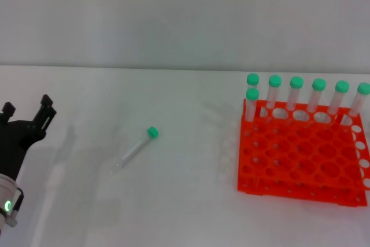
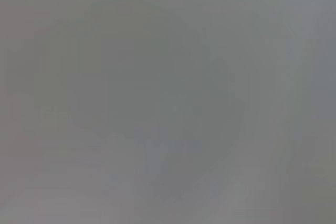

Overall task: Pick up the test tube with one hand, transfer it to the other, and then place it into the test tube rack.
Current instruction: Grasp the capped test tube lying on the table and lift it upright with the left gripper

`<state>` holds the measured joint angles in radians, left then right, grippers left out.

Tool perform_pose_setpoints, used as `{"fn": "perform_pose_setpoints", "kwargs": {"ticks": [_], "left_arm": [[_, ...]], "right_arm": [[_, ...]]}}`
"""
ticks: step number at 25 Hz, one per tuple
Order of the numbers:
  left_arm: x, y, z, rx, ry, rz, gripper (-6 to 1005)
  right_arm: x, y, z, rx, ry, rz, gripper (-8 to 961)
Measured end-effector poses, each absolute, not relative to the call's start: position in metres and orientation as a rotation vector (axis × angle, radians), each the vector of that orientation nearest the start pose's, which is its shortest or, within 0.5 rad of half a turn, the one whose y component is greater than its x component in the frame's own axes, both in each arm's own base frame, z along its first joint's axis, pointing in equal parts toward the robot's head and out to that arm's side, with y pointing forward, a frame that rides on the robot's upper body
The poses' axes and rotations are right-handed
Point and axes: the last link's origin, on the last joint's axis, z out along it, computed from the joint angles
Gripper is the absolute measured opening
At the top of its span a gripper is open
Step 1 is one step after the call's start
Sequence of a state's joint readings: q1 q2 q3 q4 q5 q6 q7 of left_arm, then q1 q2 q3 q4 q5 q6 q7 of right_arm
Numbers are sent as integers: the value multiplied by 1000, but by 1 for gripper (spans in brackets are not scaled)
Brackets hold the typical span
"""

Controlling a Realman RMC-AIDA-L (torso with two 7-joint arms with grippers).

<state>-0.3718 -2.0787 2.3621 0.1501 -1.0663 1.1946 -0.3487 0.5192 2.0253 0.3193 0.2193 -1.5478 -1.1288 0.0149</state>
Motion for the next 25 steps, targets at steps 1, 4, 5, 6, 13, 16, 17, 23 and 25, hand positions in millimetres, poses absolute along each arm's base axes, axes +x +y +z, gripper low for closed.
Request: {"fn": "perform_pose_setpoints", "kwargs": {"ticks": [1,4,5,6,13,16,17,23,25], "left_arm": [[-360,308,3,-1362,-789,-822,894],[-362,305,5,-1330,-798,-834,893],[-363,303,6,-1320,-800,-838,893],[-364,301,6,-1308,-804,-842,893],[-375,284,12,-1213,-859,-897,892],[-374,284,13,-1195,-892,-949,892],[-375,285,13,-1182,-926,-982,892],[-385,304,42,-1228,-1077,-1143,891],[-389,315,59,-1292,-1120,-1157,890]], "right_arm": [[331,355,1,-1492,579,618,857],[333,362,3,-1475,613,619,857],[334,363,5,-1461,638,632,857],[335,364,6,-1448,665,647,857],[342,364,14,-1427,686,659,857],[346,362,18,-1420,676,645,857],[348,361,19,-1416,673,638,857],[354,362,29,-1400,647,612,857],[353,364,31,-1397,636,615,857]]}}
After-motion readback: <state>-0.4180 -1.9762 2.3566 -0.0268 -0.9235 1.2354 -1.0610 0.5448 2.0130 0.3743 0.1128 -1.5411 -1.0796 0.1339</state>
